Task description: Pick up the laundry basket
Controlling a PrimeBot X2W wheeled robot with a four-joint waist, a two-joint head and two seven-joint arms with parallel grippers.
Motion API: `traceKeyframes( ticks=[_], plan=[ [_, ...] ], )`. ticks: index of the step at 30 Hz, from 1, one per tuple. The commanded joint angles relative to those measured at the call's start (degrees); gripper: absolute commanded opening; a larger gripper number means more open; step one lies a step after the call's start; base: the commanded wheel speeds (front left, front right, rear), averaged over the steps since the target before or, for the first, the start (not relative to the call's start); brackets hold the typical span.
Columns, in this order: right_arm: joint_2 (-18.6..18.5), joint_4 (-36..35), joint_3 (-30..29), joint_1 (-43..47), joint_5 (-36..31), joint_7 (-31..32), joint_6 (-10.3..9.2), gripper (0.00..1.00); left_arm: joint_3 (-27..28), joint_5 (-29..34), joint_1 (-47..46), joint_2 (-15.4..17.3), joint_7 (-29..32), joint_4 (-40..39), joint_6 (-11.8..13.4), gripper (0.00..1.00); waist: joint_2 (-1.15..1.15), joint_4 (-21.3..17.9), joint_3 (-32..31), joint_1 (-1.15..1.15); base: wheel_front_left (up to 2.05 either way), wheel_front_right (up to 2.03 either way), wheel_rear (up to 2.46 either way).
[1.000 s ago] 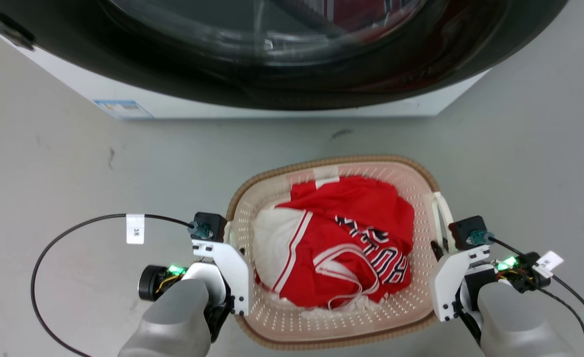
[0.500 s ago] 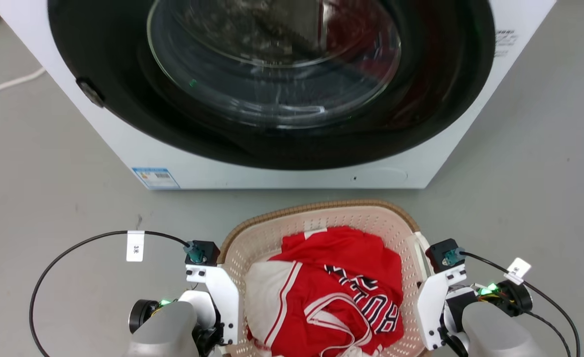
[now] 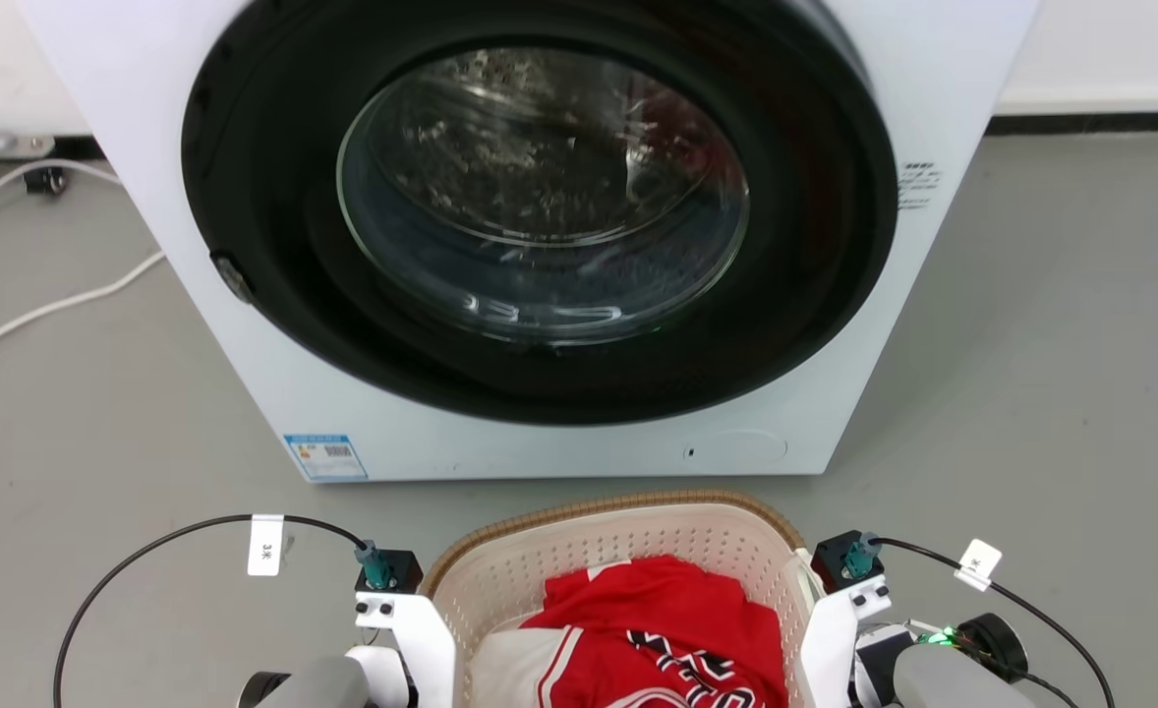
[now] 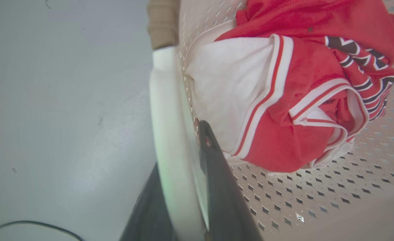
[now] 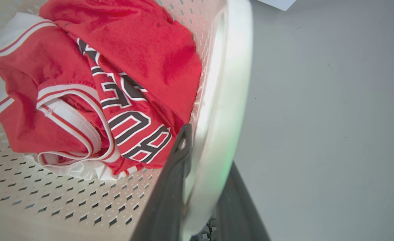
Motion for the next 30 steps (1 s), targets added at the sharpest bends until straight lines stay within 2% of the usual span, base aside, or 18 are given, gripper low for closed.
traceKeyframes(
  ticks=[1, 8, 15, 30],
  plan=[
    [0.53, -1.27, 1.39, 0.52, 1.03, 0.64, 0.2, 0.0, -0.44, -0.4, 0.08, -0.96, 0.4, -1.27, -0.81, 0.0, 0.0, -0.55, -1.37, 0.01, 0.0, 0.0, 0.0],
    [-1.5, -3.91, 7.33, 0.0, 7.54, 4.24, 0.21, 0.0, -2.4, -2.01, -0.57, 0.57, 3.34, -2.17, -0.8, 0.0, 0.0, -0.91, -2.87, 0.01, 0.0, 0.0, 0.0],
    [-2.93, -5.07, 12.2, -0.5, 13.11, 6.8, 0.23, 0.0, -3.74, -3.77, -0.36, 0.52, 4.77, -1.8, -0.79, 0.0, 0.0, -1.11, -3.54, 0.01, 0.0, 0.0, 0.0],
    [-3.85, -3.81, 21.08, -1.71, 21.29, 5.6, 0.24, 0.0, -6.55, -6.24, -1.12, 0.39, 4.24, -0.35, -0.77, 0.0, 0.0, -1.44, -3.71, 0.01, 0.0, 0.0, 0.0]
  ],
)
